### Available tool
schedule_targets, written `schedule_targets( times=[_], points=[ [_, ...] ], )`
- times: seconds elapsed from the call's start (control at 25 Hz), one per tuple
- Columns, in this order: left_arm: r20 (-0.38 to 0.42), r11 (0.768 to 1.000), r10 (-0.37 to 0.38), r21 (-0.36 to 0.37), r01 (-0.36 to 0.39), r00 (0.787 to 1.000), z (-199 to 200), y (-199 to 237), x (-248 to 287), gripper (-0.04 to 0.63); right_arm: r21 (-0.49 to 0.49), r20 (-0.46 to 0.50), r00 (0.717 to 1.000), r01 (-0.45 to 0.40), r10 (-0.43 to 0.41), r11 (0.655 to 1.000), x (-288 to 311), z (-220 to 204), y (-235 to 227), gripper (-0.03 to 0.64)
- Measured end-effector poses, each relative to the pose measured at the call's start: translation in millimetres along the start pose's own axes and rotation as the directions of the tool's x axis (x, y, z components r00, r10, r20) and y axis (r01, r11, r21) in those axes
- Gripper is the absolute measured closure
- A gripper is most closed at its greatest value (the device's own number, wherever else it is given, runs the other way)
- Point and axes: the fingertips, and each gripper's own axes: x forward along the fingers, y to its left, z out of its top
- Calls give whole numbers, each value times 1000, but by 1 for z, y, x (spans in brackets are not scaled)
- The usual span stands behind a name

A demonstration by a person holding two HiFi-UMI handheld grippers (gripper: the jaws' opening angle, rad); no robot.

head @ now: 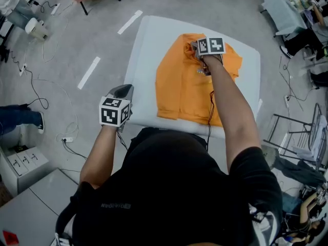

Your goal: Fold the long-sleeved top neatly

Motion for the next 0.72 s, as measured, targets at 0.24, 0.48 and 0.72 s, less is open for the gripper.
schedule_targets(
  times=[0.24, 0.48, 0.72],
  points=[
    [-11, 1000, -14, 10, 14, 1000, 0, -1, 3, 589, -4, 37, 999, 10, -10, 1000, -14, -2, -6, 606],
    [-6, 994, -70, 78, 70, 998, 9, -31, 17, 589, -31, 113, 993, -35, 38, 999, -50, -10, 1, 612],
    [45, 990, -64, 127, 57, 997, 23, -62, 17, 589, -69, 243, 968, -52, 67, 996, -118, -27, 14, 612]
  ],
)
